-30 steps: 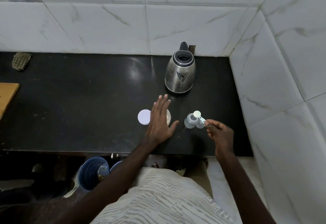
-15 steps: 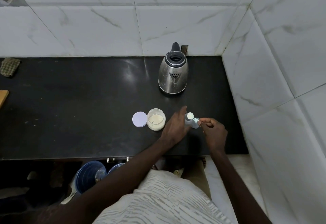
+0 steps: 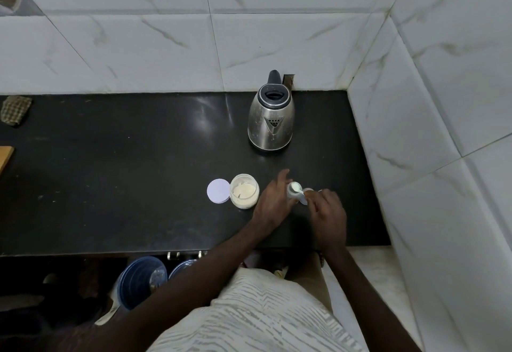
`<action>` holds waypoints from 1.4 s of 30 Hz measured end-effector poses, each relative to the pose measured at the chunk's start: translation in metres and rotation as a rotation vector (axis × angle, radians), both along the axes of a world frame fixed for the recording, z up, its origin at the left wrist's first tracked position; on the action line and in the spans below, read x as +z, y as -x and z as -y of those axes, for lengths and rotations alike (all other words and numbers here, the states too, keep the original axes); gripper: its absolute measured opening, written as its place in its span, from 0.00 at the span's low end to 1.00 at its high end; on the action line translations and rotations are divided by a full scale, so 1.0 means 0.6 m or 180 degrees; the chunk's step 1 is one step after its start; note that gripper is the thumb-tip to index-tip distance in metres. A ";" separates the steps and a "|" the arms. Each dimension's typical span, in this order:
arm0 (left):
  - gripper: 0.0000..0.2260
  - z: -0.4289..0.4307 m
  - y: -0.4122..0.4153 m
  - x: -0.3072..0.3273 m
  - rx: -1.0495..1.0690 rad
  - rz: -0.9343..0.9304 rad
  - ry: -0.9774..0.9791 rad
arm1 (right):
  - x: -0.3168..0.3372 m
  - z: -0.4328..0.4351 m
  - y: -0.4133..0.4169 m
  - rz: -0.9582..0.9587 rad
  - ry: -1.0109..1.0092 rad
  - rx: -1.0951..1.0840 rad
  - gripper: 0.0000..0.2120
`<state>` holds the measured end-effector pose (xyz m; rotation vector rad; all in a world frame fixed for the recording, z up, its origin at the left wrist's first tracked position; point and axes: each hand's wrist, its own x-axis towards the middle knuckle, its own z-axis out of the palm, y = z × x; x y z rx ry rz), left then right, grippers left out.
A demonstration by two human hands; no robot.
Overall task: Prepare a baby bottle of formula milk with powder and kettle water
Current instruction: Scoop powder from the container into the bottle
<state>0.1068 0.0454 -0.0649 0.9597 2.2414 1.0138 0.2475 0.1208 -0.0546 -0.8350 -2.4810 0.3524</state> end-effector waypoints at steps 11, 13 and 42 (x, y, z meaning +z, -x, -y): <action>0.38 0.000 0.003 0.012 0.0066 0.0130 -0.0094 | -0.032 -0.008 -0.012 0.0430 -0.0114 0.0351 0.20; 0.38 0.000 0.002 0.013 0.0086 0.0151 -0.0103 | -0.029 -0.006 -0.011 0.0425 -0.0090 0.0342 0.20; 0.37 -0.001 0.000 0.006 0.0152 0.0172 -0.0047 | 0.005 -0.002 -0.008 0.0020 -0.0063 0.0212 0.12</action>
